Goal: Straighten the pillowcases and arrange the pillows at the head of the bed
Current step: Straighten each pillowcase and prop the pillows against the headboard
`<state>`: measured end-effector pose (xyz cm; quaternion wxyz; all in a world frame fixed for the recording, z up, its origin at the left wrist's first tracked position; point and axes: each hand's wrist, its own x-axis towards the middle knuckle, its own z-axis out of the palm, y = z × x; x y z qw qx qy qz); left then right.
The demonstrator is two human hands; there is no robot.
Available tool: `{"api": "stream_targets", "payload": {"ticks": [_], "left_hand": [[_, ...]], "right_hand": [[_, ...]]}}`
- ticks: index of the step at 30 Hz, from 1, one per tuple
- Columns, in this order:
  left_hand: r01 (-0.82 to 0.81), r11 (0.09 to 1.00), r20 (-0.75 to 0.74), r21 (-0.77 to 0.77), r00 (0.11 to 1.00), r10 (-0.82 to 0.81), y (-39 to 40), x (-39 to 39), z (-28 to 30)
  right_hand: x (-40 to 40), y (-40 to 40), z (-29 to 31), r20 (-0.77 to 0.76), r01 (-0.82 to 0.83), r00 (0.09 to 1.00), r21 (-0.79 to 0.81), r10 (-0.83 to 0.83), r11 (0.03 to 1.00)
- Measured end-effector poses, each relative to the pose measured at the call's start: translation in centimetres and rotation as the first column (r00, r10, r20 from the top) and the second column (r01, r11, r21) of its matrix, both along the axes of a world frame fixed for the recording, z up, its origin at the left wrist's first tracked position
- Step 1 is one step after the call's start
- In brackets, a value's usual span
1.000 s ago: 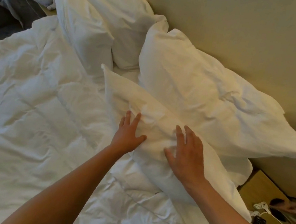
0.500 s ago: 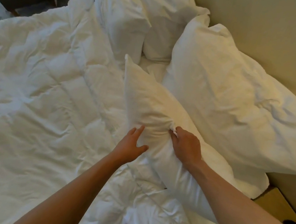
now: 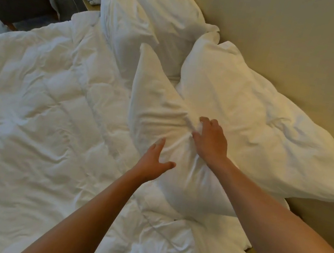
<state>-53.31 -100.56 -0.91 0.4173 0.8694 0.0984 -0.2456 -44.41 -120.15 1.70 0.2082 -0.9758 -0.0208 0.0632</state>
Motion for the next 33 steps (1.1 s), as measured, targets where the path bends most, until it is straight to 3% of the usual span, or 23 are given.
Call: {"api": "stream_targets", "payload": {"ticks": [4,8,14,19,23,28,33], "left_hand": [[-0.023,0.998,-0.111,0.058,0.993,0.029,-1.1,-0.1,-2.9],[-0.099,0.993,-0.098,0.057,0.990,0.105,-1.2,0.1,-5.2],[-0.229,0.970,-0.101,-0.079,0.970,0.220,-3.2,0.7,-7.4],[-0.209,0.976,-0.056,-0.058,0.977,0.206,-6.5,2.1,-7.2],[-0.126,0.991,-0.044,-0.052,0.991,0.124,-11.1,6.0,-6.5],[-0.130,0.989,-0.122,-0.067,0.985,0.121,-11.7,8.7,-7.1],[-0.091,0.992,-0.109,-0.086,0.991,0.082,-6.9,4.0,-7.6]], "right_hand": [[-4.0,-1.6,-4.9,-0.105,0.091,0.988,-0.199,-0.113,0.976],[-6.0,-2.9,-8.2,-0.043,0.096,0.993,-0.252,-0.110,0.963],[-4.3,-3.5,-8.8,0.008,-0.034,0.999,-0.039,0.034,0.999],[-3.6,-7.7,-6.3,0.016,0.019,1.000,0.204,-0.023,0.979],[-2.3,-12.4,-4.2,0.024,0.103,0.993,0.232,-0.111,0.967],[0.4,-12.3,-4.0,0.008,0.080,0.997,0.054,-0.080,0.995],[-0.3,-7.7,-4.7,0.072,-0.011,0.997,-0.138,0.021,0.990]]}}
